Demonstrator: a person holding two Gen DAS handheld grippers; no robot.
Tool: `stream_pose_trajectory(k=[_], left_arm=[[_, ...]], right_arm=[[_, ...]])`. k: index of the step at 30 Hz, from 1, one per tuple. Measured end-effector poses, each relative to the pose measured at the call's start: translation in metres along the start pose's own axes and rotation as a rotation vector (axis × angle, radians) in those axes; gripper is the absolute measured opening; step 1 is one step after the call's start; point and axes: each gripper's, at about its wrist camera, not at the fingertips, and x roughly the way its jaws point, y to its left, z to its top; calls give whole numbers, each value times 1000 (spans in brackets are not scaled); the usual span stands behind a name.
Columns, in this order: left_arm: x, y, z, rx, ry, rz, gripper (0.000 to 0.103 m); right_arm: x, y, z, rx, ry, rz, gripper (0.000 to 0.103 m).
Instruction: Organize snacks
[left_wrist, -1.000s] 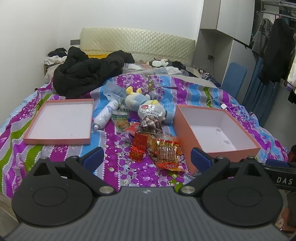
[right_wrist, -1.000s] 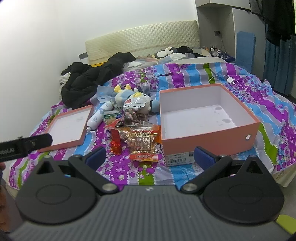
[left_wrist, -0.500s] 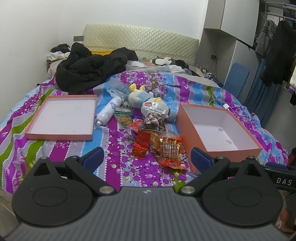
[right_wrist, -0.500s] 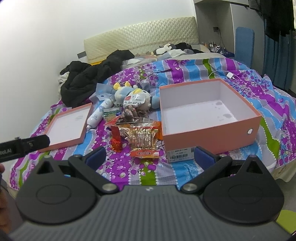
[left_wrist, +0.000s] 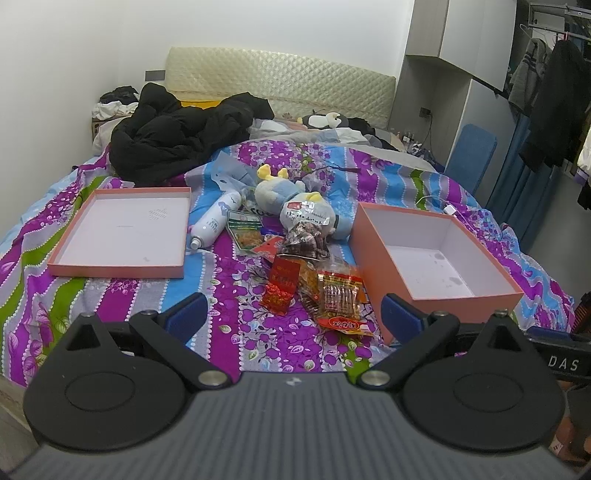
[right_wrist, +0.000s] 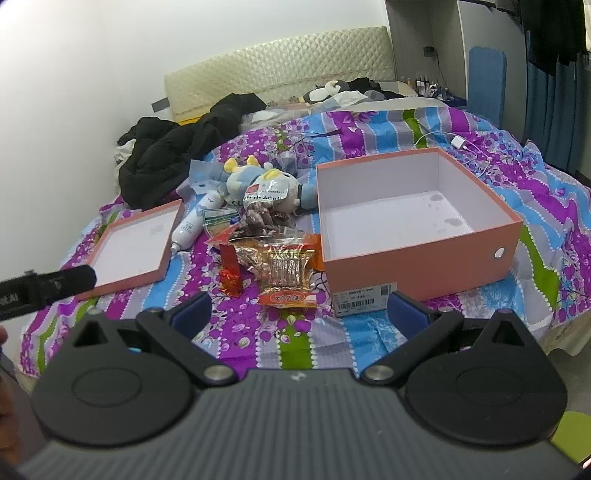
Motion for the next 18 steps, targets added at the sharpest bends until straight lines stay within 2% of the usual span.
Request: stream_pose_trajectory(k=[11,18], left_arm=[[12,11,-4,-8,18,15,101],[33,14,-8,-4,47,14,101]], right_arm=[[10,-2,-5,15,28,-11,103],[24,-1,-6,9,59,-16,103]])
